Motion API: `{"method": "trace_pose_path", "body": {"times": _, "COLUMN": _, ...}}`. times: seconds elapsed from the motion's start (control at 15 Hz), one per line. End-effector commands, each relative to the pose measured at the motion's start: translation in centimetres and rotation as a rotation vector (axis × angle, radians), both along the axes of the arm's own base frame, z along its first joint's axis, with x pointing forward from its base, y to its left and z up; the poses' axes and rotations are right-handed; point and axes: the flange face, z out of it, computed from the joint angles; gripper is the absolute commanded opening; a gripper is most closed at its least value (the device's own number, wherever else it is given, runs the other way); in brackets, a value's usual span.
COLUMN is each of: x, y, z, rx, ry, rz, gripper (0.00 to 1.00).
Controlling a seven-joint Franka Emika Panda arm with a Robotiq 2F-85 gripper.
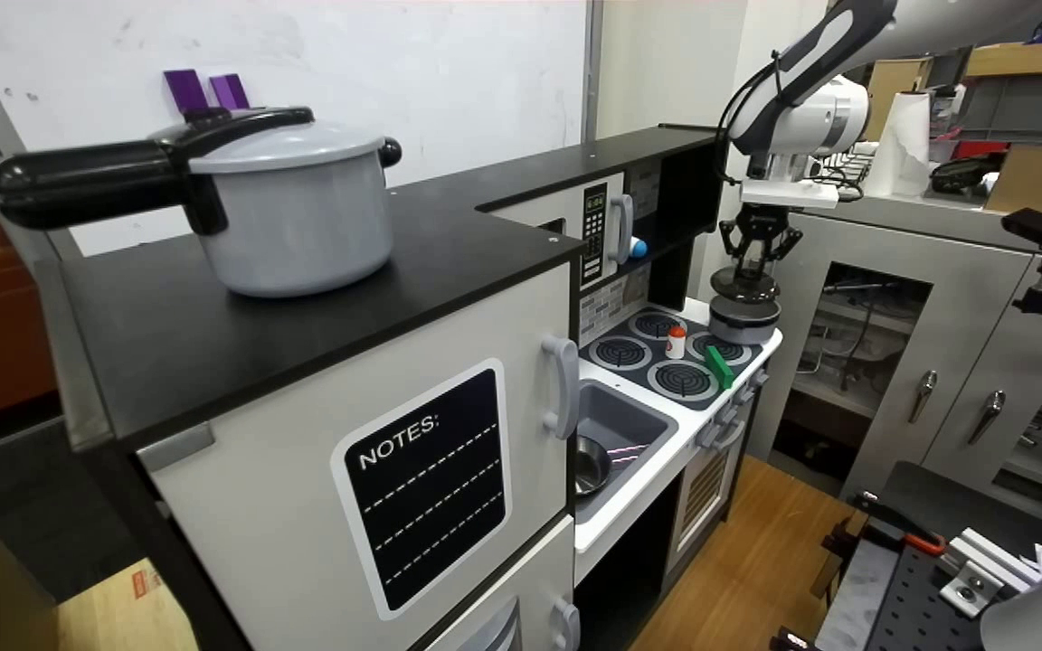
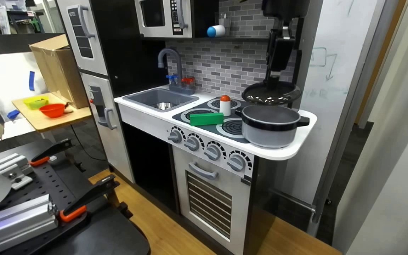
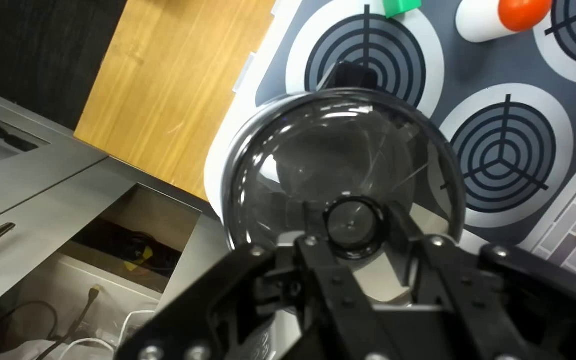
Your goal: Pick up the black lid and place it on the grey pot
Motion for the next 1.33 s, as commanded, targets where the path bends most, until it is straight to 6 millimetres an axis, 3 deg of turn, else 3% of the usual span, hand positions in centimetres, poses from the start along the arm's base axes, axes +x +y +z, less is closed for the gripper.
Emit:
{"method": "trace_pose_path", "body": {"times": 0.0, "x": 0.0, "y": -0.3, "z": -0.3, "rx": 0.036, "ry": 0.027, "rz": -0.014, "gripper": 0.09}}
{"method": "trace_pose_path", "body": {"times": 0.8, "x": 0.3, "y": 0.6, "z": -0.8, "rx": 0.049, "ry": 0.055, "rz": 0.001, "gripper": 0.09}}
{"method": "trace_pose_path", "body": {"times": 1.27, "x": 0.2, "y": 0.1, "z": -1.6, "rx": 0.042, "ry": 0.08, "rz": -0.013, "gripper": 0.09}}
